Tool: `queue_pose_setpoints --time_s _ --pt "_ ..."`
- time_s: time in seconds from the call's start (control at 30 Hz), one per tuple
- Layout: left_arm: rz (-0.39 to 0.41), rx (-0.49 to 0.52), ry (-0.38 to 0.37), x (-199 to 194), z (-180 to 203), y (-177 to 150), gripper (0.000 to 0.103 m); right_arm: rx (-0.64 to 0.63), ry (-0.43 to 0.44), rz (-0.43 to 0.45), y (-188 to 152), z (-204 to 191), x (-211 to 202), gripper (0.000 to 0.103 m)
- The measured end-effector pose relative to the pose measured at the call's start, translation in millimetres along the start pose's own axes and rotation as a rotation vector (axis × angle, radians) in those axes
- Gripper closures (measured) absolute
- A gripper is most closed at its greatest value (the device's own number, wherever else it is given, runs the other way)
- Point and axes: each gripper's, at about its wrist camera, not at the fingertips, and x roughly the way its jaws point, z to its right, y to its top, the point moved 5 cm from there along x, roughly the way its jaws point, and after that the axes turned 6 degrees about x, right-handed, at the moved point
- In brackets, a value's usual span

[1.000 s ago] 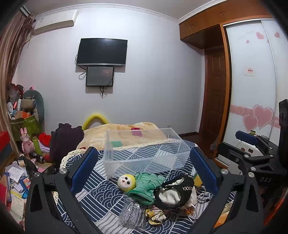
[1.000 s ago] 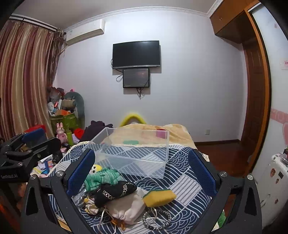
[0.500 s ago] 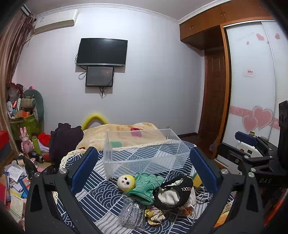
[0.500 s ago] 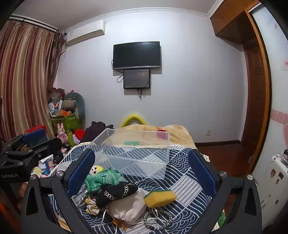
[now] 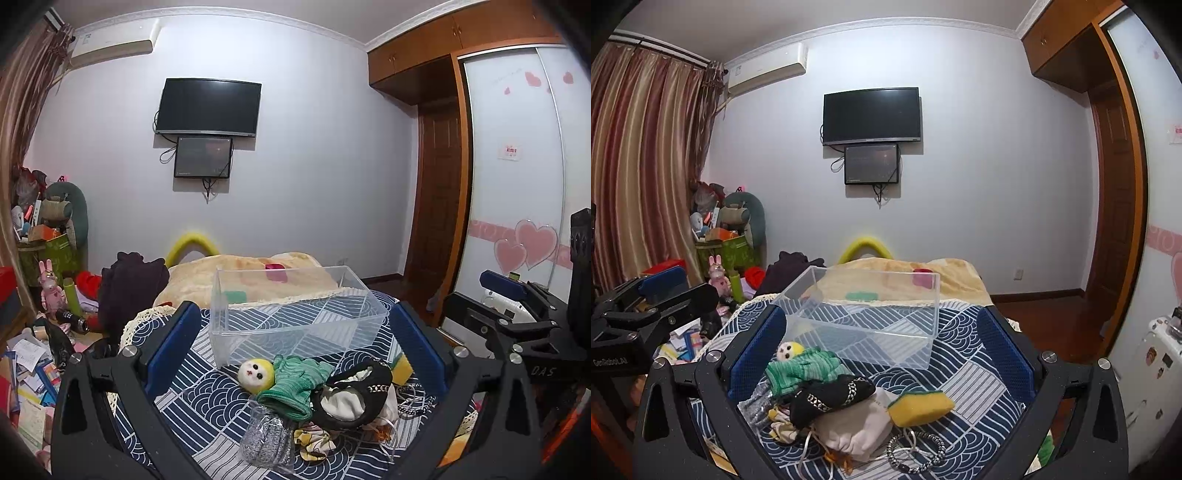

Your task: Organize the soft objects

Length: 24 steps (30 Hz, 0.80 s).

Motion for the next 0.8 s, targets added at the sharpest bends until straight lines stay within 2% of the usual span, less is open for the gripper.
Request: queue_pose_setpoints --time_s 0.57,0.8 --pt "-0.005 -0.016 -0.023 3 1 -4 0.000 0.007 0.006 -0.005 -4 2 3 0.000" --pt "-0.034 -0.048 0.003 20 -12 -14 0.002 0.027 0.023 -0.036 -9 10 12 0.000"
